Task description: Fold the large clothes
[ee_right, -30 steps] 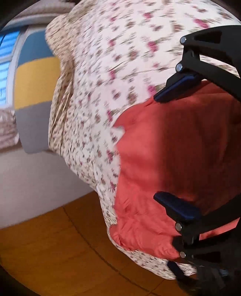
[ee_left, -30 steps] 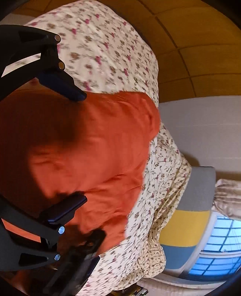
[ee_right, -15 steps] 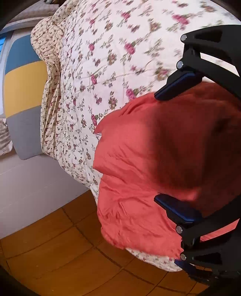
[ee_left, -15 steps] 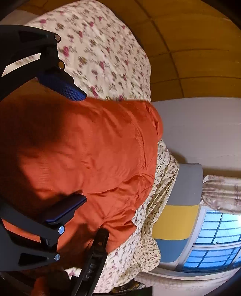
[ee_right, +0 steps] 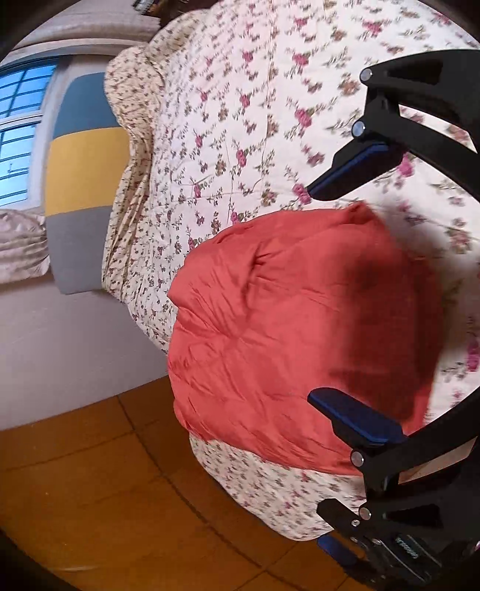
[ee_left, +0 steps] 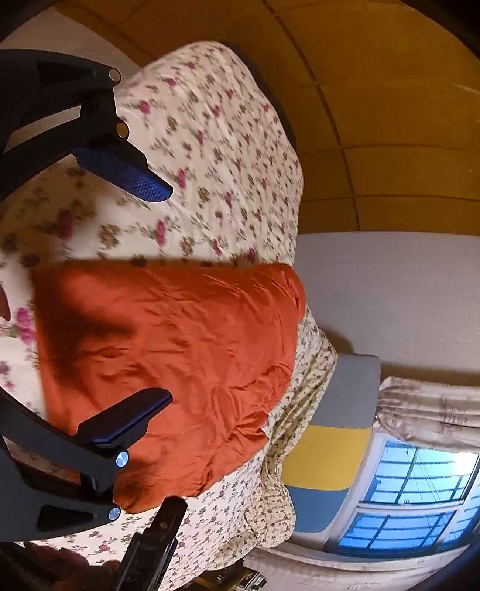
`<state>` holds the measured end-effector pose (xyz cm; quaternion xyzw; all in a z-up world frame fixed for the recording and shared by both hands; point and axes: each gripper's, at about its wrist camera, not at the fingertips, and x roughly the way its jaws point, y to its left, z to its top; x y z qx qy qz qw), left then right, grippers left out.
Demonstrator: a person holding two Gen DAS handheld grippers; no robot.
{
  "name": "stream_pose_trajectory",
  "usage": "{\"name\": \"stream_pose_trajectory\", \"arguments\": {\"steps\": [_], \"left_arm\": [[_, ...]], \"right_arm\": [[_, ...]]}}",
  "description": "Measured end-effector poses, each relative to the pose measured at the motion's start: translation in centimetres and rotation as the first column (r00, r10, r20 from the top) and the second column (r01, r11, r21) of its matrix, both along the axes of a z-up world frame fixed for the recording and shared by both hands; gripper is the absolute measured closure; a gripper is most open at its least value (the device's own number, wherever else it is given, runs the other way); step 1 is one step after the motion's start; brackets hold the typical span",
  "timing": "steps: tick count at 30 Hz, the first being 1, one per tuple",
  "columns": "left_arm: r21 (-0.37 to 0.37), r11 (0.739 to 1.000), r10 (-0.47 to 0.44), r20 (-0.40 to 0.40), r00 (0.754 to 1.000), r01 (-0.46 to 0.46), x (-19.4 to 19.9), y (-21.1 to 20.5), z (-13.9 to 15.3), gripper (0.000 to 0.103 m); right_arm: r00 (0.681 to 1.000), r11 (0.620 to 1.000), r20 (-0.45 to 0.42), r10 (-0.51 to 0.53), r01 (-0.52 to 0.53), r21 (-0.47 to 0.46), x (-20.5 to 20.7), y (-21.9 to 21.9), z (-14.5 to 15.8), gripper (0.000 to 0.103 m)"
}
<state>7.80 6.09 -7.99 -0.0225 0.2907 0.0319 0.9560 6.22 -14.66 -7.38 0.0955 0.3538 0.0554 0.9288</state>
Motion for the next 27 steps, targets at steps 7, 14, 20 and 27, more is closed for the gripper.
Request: {"name": "stream_pose_trajectory", "arguments": {"steps": [7, 14, 20, 27], "left_arm": [[0.017, 0.999, 0.04, 0.012, 0.999, -0.04, -3.6, 0.3, 0.9, 0.003], [0.015, 0.999, 0.031, 0.028, 0.999, -0.032, -5.7, 0.3, 1.8, 0.003], [0.011, 1.0, 0.028, 0.023, 0.999, -0.028, -6.3, 0.0, 1.6, 0.003], [0.016, 1.0, 0.022, 0.01, 1.0, -0.022, -6.3, -0.6, 1.5, 0.003]], "right_arm": [[0.998, 0.998, 0.039, 0.047, -0.045, -0.043, -4.1, 1.1, 1.2, 0.002], [0.995, 0.995, 0.062, 0.076, -0.072, -0.066, -6.6, 1.3, 2.0, 0.002], [0.994, 0.994, 0.076, 0.081, -0.075, -0.074, -7.4, 1.3, 2.3, 0.002], [0.994, 0.996, 0.079, 0.069, -0.064, -0.061, -7.3, 0.8, 2.2, 0.002]]}}
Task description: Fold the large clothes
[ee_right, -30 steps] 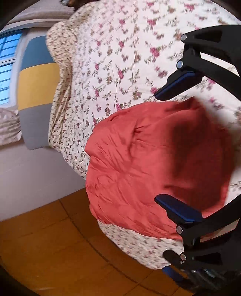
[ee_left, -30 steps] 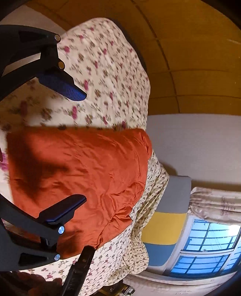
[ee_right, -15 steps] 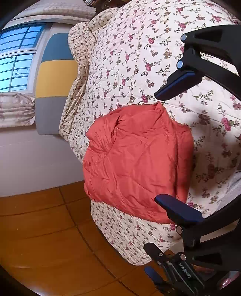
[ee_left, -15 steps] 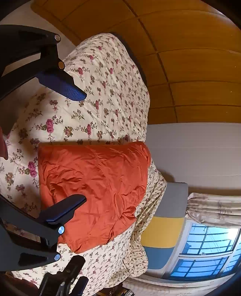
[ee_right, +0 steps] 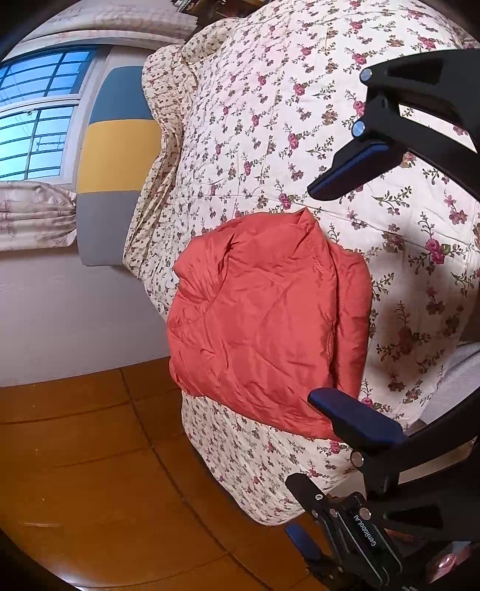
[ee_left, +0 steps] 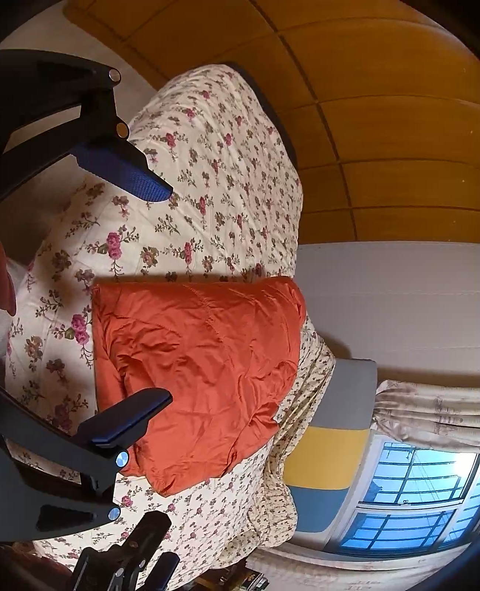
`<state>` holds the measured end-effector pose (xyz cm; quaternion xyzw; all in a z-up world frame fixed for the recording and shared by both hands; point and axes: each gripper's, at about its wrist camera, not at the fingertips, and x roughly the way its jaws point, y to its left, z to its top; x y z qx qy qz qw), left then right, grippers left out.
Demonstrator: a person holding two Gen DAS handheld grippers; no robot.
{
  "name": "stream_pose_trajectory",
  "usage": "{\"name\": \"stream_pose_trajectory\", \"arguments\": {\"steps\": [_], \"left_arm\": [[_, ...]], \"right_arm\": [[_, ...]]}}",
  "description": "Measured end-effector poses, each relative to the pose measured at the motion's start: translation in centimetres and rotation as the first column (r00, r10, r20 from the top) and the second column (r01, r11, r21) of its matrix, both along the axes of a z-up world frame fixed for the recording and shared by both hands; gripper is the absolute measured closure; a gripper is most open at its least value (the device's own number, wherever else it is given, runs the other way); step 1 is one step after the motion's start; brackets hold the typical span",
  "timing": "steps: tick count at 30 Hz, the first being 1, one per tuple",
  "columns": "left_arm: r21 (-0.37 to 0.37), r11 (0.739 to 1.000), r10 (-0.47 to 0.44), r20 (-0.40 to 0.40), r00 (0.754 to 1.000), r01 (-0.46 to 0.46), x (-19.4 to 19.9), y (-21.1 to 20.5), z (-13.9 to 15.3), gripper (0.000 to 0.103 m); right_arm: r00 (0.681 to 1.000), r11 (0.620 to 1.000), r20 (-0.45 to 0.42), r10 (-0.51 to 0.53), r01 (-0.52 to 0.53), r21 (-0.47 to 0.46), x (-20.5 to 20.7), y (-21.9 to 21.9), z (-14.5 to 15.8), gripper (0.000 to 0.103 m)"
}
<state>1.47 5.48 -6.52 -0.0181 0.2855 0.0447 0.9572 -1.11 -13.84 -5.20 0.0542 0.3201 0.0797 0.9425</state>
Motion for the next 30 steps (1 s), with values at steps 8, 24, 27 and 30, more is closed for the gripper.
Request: {"name": "stream_pose_trajectory", "arguments": {"steps": [8, 24, 27, 30], "left_arm": [[-0.004, 1.0, -0.006, -0.01, 1.0, 0.006, 0.09, -0.25, -0.23, 0.003], [-0.006, 1.0, -0.014, -0.015, 1.0, 0.014, 0.11, -0.49, -0.26, 0.003], [-0.007, 1.0, -0.014, -0.015, 1.0, 0.014, 0.07, -0.62, -0.25, 0.003], [-0.007, 1.0, -0.015, -0.015, 1.0, 0.015, 0.06, -0.67, -0.26, 0.003]], "right_arm": [[1.0, 1.0, -0.007, -0.003, 0.003, 0.006, 0.01, -0.31, -0.26, 0.002], [1.0, 1.0, -0.014, -0.003, 0.003, 0.013, 0.1, -0.43, -0.42, 0.002], [1.0, 1.0, -0.013, -0.005, 0.005, 0.013, 0.13, -0.46, -0.44, 0.002], [1.0, 1.0, -0.013, -0.005, 0.005, 0.016, 0.17, -0.49, -0.48, 0.002]]}}
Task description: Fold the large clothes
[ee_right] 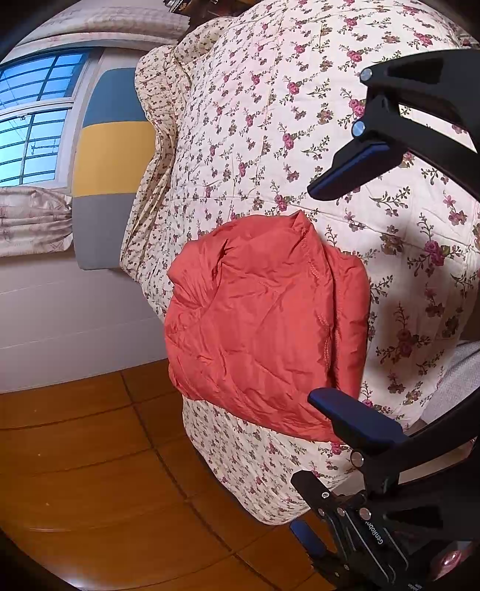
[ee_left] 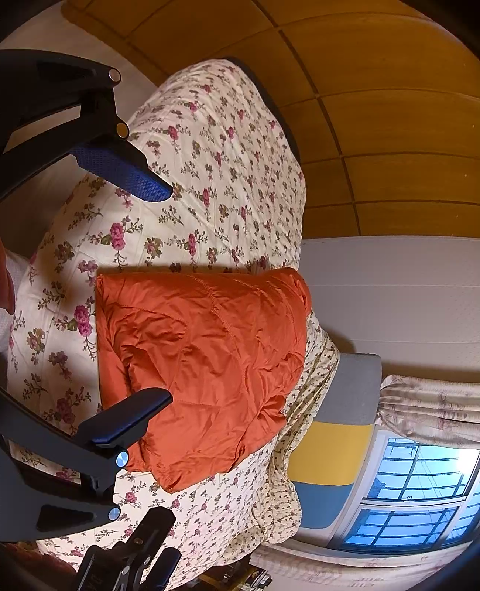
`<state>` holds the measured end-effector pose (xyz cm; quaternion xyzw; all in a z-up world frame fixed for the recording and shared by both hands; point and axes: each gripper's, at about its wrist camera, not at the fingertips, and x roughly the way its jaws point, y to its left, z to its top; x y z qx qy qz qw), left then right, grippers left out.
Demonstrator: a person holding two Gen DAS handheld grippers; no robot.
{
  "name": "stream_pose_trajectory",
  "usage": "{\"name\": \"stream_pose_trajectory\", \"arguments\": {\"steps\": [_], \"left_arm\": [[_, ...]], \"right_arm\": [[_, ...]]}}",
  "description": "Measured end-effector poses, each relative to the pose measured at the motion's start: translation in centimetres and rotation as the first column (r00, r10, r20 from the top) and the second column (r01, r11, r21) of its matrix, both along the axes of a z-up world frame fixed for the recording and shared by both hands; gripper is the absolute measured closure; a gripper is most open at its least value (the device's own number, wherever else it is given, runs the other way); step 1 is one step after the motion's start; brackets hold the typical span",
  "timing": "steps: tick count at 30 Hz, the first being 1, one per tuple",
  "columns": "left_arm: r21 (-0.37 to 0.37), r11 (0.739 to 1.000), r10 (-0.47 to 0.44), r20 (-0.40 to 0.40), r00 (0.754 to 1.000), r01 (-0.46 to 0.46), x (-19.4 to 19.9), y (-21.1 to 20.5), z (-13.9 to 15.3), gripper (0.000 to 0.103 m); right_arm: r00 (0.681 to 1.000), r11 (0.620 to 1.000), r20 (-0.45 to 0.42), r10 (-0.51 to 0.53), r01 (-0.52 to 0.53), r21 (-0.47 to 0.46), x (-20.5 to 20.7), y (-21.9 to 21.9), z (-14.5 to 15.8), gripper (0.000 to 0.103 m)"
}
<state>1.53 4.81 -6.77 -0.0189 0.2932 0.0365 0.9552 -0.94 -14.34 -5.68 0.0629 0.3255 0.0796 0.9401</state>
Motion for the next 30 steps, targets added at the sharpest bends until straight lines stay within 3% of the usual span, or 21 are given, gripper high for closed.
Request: {"name": "stream_pose_trajectory", "arguments": {"steps": [30], "left_arm": [[-0.021, 1.0, -0.001, -0.008, 1.0, 0.001, 0.15, -0.16, -0.19, 0.003]], "right_arm": [[1.0, 1.0, -0.021, 0.001, -0.001, 0.015, 0.32, -0.22, -0.45, 0.002]]}}
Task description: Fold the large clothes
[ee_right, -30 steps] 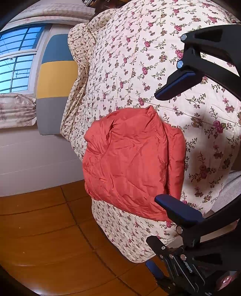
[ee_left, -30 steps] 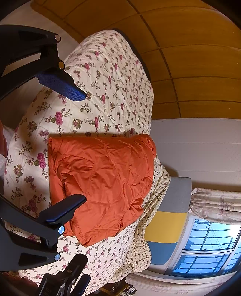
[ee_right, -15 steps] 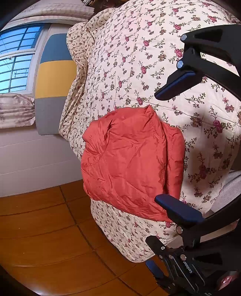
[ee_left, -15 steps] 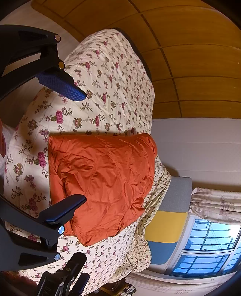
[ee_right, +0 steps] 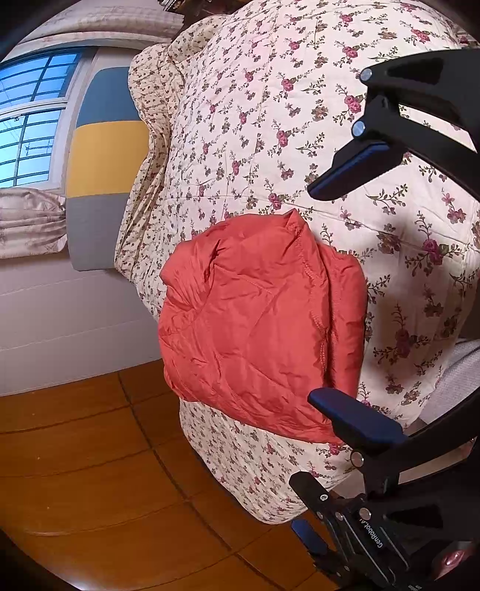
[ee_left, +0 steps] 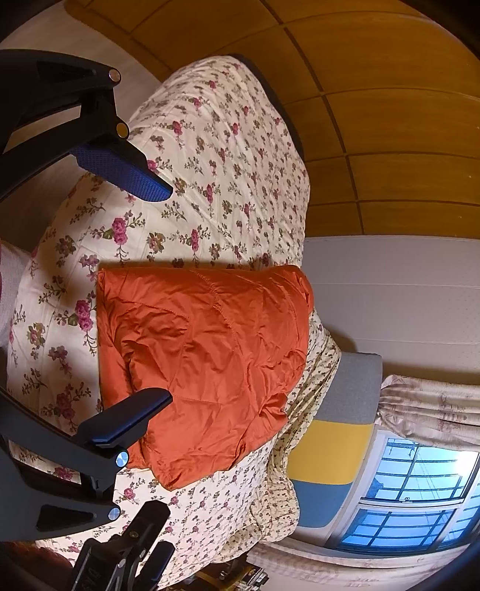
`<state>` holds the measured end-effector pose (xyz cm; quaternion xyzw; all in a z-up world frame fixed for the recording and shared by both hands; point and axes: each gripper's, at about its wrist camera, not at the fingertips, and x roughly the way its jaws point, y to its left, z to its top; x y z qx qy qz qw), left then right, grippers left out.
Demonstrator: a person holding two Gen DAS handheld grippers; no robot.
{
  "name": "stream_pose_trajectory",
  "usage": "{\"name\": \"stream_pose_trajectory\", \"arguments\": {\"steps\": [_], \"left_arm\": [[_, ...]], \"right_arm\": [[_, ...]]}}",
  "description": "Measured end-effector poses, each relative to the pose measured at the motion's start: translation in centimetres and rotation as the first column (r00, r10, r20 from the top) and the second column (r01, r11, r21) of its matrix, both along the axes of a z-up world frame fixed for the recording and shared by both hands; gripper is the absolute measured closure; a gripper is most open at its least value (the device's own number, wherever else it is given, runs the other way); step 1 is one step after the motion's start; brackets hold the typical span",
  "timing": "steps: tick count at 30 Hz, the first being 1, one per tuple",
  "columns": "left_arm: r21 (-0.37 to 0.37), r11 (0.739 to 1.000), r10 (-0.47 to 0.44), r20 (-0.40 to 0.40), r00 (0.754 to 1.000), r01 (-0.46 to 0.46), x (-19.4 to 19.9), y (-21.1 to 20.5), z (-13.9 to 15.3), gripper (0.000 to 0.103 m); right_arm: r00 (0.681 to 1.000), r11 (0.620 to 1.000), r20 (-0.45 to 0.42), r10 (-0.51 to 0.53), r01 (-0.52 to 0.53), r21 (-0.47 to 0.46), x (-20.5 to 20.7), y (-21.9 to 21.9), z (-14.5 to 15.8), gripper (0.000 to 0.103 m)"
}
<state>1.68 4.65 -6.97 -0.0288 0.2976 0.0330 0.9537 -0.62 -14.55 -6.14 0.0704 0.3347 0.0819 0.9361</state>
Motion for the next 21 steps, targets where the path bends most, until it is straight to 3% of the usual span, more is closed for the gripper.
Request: {"name": "stream_pose_trajectory", "arguments": {"steps": [21], "left_arm": [[0.0, 1.0, 0.0, 0.02, 1.0, 0.0, 0.11, -0.3, -0.16, 0.003]], "right_arm": [[1.0, 1.0, -0.022, -0.008, 0.008, 0.003, 0.95, -0.42, -0.78, 0.002]]}}
